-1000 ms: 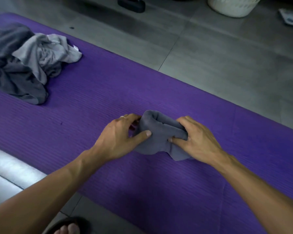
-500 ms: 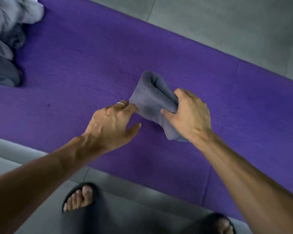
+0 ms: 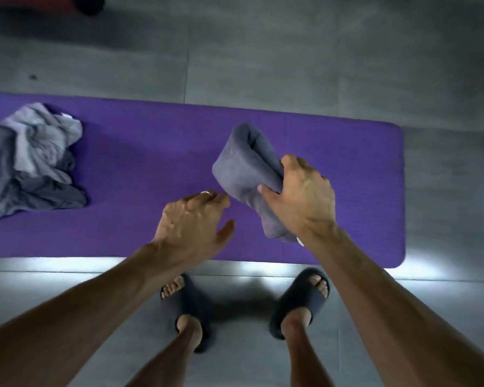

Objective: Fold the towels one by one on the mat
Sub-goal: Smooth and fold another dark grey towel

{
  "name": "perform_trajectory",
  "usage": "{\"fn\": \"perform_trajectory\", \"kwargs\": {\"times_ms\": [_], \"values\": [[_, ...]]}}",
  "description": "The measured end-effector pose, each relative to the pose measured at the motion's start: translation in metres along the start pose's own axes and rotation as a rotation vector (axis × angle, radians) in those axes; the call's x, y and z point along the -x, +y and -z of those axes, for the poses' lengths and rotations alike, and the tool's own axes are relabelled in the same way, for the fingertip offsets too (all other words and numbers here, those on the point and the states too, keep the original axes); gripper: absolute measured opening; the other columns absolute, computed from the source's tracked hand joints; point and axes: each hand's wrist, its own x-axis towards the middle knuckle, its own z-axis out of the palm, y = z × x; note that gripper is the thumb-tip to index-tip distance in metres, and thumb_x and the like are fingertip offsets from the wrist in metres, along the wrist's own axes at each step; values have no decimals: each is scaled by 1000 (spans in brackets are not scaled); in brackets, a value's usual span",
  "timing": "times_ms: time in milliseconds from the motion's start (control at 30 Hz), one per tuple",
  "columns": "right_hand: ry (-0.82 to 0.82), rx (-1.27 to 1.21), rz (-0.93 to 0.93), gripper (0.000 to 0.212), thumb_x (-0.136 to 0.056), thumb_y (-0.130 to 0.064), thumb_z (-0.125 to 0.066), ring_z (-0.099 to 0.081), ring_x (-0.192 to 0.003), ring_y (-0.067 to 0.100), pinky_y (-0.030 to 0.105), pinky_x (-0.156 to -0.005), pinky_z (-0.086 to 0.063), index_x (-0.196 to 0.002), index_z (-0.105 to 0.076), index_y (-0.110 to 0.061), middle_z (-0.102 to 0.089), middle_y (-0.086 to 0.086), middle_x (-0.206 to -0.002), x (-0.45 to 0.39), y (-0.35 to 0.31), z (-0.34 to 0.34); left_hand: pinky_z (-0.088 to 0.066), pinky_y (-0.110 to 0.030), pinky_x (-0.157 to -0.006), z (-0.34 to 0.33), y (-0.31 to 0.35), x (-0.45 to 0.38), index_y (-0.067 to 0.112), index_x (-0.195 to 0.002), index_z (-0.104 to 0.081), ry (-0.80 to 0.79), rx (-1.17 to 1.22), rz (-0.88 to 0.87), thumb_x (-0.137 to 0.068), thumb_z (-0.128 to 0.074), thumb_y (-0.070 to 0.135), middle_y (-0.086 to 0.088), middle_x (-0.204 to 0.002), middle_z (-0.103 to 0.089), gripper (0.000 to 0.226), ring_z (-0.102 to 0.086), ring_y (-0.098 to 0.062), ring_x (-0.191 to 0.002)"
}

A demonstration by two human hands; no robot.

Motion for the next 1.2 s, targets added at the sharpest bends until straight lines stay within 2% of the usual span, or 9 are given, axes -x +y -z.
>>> {"fn": "perform_trajectory", "kwargs": {"times_ms": [233, 467, 667, 767, 867, 1033, 1200], "values": [[123, -61, -119, 42, -85, -47, -64, -62, -87, 35, 41, -71, -50, -104, -49, -13, -59, 7, -101, 53, 32, 149, -46, -29, -50, 102, 110, 15, 19, -93, -66, 7, -18, -52, -73, -71, 41, 1, -80, -66, 30, -67, -26, -66], [216, -139, -100, 41, -82, -47, -66, -62, -92, 36, 39, -68, -47, -102, -50, -15, -60, 6, -105, 111, 98, 271, -50, -33, -74, 167, 250, 28, 26, -121, -56, 27, -16, 0, -88, -52, 52, 6, -112, -63, 42, -64, -21, -99], [238, -122, -39, 37, -83, -42, -67, -62, -90, 37, 36, -64, -41, -100, -50, -13, -61, 8, -103, 168, 164, 363, -52, -32, -74, 208, 366, 34, 25, -119, -56, 72, -1, 61, -89, -50, 53, 7, -109, -64, 41, -66, -18, -96], [249, -124, -53, 35, -83, -40, -67, -62, -88, 36, 38, -66, -48, -98, -50, -14, -61, 7, -100, 181, 194, 400, -53, -34, -77, 225, 412, 26, 25, -120, -56, 76, 42, 64, -89, -51, 53, 6, -111, -64, 42, -65, -19, -97], [256, -131, -94, 36, -82, -42, -67, -62, -88, 38, 44, -70, -51, -97, -50, -14, -62, 7, -99, 180, 220, 436, -52, -33, -80, 240, 445, 5, 28, -122, -54, 67, 66, 78, -88, -50, 53, 8, -114, -63, 42, -64, -19, -102], [318, -100, -118, 35, -82, -43, -67, -62, -87, 37, 44, -68, -51, -95, -49, -15, -62, 6, -98, 145, 262, 491, -51, -34, -84, 262, 489, -59, 28, -121, -53, 50, 81, 51, -88, -49, 53, 7, -115, -62, 41, -63, -19, -105], [374, -110, -149, 36, -83, -43, -69, -61, -85, 31, 33, -63, -38, -94, -47, -17, -59, 3, -96, 103, 304, 546, -51, -34, -83, 292, 529, -123, 27, -119, -53, 52, 70, 24, -89, -50, 52, 7, -114, -61, 40, -61, -20, -106]]}}
